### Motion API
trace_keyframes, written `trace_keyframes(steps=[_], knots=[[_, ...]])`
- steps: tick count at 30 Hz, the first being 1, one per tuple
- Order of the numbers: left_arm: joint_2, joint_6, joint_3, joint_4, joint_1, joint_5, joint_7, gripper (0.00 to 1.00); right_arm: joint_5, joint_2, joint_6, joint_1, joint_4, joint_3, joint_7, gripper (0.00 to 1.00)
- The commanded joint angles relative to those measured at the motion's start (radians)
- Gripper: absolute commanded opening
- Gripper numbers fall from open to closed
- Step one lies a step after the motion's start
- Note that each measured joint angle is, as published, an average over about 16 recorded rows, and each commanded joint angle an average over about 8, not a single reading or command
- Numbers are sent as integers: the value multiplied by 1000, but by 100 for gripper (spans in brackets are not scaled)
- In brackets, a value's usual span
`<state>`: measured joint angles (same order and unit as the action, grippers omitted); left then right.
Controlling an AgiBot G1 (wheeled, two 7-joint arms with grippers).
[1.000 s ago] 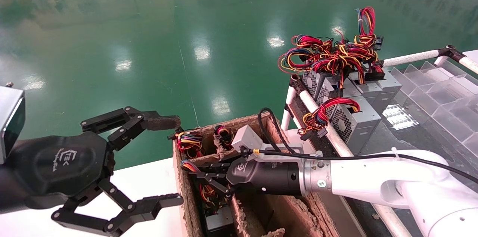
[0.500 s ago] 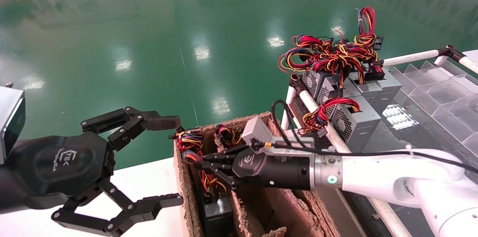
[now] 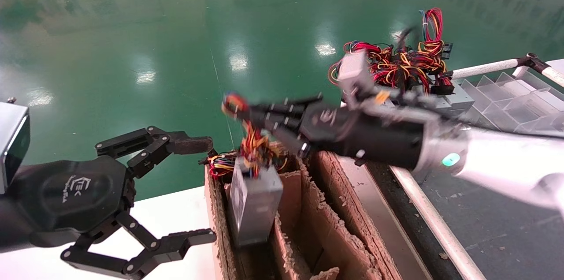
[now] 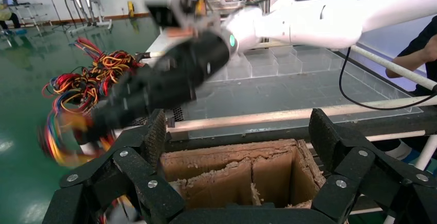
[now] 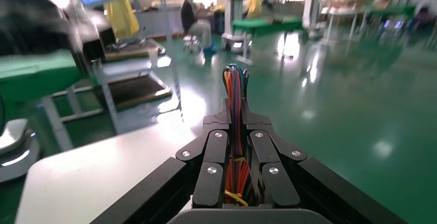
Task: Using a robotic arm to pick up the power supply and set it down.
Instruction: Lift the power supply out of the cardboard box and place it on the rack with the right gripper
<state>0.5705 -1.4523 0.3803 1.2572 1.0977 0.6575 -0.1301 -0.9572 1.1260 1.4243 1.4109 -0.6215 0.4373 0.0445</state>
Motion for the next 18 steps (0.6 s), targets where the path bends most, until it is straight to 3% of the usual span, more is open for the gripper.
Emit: trace_keyframes(steps=[1,10,18], knots=[[0,0,0,0,0,0,0,100,23,-23,-5,5,-54,-17,-24,0],[0,0,0,0,0,0,0,100,68,-183,-131,-2,-320,-96,-162,0],[0,0,0,0,0,0,0,100,50,-339,-217,44,-430,-149,-250,0]])
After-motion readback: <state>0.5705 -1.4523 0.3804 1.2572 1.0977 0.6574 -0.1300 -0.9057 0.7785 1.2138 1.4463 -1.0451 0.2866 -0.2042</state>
